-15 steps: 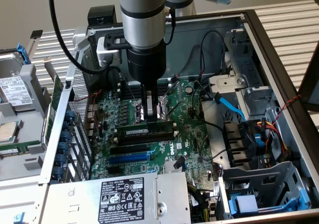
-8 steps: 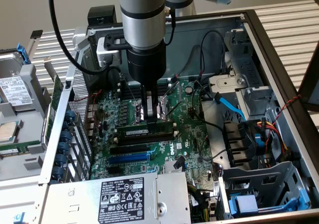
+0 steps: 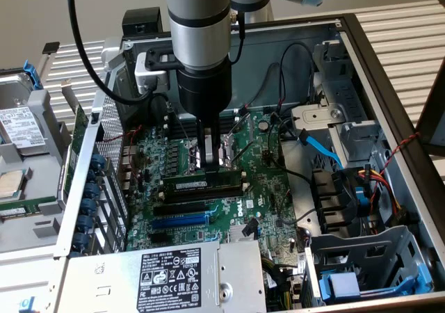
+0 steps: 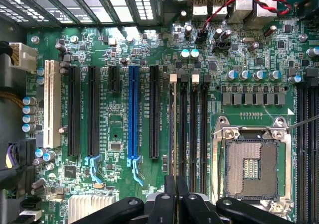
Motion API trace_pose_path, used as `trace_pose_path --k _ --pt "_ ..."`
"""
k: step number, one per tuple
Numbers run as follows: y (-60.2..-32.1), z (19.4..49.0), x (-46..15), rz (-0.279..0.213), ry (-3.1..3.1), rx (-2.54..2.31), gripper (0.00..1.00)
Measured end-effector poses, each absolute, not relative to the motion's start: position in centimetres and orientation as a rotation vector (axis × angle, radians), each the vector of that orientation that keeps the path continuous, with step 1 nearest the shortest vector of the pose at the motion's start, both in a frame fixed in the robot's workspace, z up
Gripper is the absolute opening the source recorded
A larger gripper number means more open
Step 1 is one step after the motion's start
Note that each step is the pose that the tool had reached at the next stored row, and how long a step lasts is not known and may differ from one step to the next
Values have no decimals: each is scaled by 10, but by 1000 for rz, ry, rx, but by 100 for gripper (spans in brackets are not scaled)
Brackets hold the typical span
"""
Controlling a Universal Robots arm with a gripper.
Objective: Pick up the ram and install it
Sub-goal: 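Insert the ram into the slot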
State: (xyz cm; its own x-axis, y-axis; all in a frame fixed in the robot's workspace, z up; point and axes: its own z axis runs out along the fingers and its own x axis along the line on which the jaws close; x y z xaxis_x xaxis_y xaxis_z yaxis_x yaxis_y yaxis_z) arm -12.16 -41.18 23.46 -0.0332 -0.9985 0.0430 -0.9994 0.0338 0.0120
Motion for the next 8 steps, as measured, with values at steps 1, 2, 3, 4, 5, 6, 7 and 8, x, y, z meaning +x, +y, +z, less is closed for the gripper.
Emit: trace_pose_path --k 1,2,3,4,5,6,7,8 --pt "-412 235 -122 33 -2230 2157 12" --pt "-412 234 -122 34 -2230 2157 12" --pt "-412 234 -122 34 -2231 2157 12" --pt "-412 234 -122 35 -2231 2157 12" --pt "-412 234 -122 36 -2231 2158 12" --pt "-412 234 -122 36 -2232 2158 12" --pt "-412 234 -122 37 -2232 2158 12" --pt "-412 234 -122 38 -2233 2159 12"
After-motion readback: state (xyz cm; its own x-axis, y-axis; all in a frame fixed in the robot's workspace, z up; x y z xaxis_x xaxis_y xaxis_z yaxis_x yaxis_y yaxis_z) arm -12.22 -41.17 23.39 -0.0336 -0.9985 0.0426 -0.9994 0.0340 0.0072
